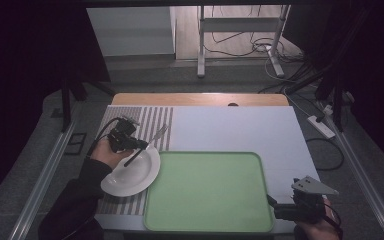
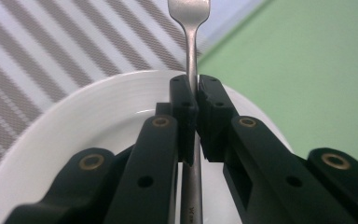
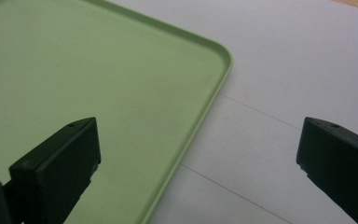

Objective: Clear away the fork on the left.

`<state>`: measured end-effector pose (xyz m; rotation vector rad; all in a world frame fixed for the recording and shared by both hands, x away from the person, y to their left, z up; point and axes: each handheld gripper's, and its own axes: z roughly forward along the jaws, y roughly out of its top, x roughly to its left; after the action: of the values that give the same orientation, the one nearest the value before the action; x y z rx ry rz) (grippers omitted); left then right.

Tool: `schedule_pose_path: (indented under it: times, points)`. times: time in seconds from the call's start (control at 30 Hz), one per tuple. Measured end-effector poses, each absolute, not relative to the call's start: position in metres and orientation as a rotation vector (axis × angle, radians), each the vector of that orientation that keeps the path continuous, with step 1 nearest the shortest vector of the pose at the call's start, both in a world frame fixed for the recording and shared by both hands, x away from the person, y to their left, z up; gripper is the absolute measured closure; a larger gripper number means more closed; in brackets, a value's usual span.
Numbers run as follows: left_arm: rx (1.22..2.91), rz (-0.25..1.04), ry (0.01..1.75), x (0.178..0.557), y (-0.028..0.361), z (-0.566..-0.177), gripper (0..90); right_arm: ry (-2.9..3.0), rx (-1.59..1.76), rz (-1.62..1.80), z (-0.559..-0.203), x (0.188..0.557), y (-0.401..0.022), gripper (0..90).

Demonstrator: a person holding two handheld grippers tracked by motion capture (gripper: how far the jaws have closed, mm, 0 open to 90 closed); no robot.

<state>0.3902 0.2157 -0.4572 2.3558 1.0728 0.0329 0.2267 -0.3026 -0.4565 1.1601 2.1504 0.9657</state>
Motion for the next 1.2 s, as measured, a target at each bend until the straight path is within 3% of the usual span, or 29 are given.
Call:
schedule_pose_path:
  times: [0.8, 1.2]
  points:
    - [2.385, -0.045, 1.000, 0.320, 0.153, -0.460, 85.3, 2.153, 1.137, 0.974, -0.456, 0.225, -0.302, 0.0]
    - [2.404, -0.107, 1.035, 0.296, 0.121, -0.482, 85.3, 2.154, 1.131, 0.977, -0.456, 0.224, -0.302, 0.0]
